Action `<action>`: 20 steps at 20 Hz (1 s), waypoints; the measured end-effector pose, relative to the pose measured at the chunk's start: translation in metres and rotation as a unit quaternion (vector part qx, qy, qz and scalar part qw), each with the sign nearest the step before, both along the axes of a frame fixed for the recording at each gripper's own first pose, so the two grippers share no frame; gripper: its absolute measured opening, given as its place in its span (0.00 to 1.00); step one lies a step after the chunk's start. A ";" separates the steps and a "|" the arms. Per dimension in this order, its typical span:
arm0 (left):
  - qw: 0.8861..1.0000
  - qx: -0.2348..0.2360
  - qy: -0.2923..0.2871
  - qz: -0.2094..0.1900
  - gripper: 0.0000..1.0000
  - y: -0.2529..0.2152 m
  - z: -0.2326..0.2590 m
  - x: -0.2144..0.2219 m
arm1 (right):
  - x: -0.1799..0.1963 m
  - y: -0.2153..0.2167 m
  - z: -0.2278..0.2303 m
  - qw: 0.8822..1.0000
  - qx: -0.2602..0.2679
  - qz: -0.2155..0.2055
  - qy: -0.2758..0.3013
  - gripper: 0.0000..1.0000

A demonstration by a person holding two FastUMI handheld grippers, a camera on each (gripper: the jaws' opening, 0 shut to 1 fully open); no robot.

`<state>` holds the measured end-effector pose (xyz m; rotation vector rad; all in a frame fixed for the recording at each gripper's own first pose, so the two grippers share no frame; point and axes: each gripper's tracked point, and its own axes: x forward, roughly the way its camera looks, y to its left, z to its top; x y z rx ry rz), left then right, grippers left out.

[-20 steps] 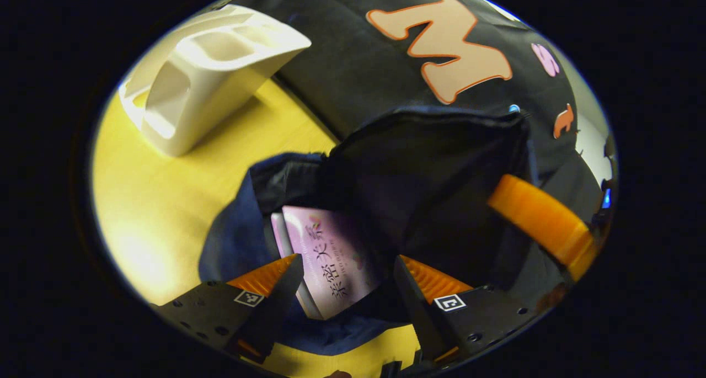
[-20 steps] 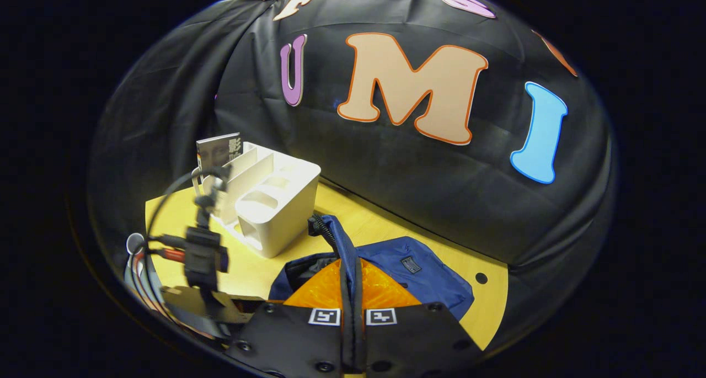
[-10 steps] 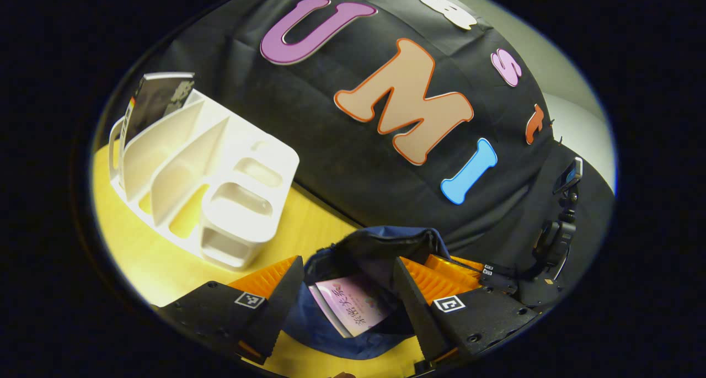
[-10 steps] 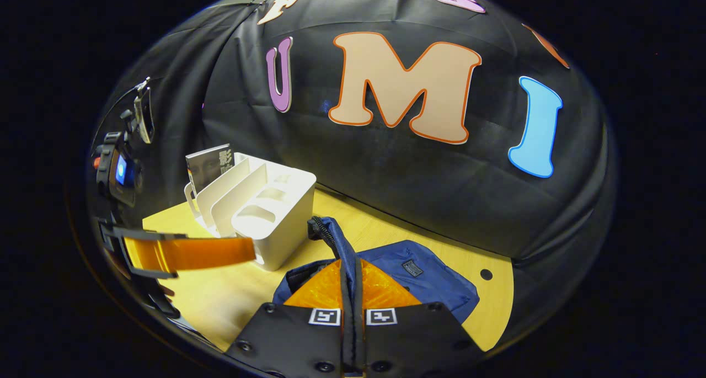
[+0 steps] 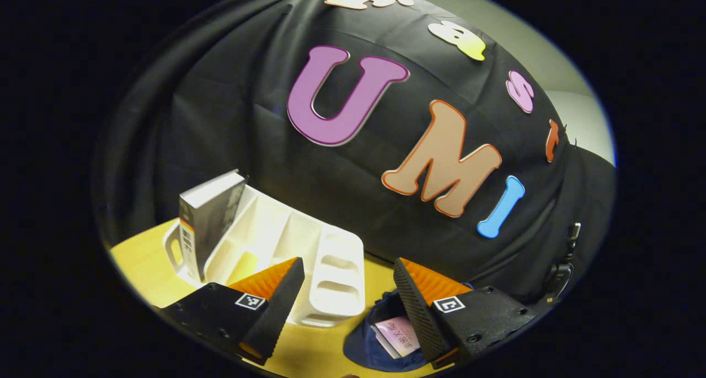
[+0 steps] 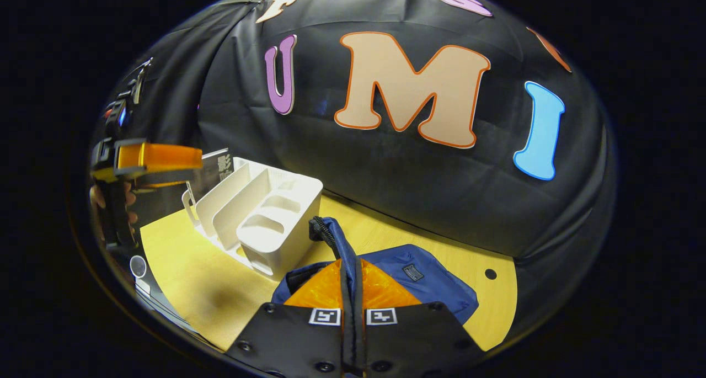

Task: Open the schoolbag, grab two books from the bookshelf and put them into the schoolbag.

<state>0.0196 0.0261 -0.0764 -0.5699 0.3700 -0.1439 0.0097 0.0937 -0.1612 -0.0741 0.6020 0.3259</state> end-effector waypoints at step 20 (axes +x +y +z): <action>0.950 0.241 0.191 -0.060 0.92 0.147 -0.086 0.090 | 0.004 0.020 -0.003 1.000 -0.028 -0.010 0.003 0.03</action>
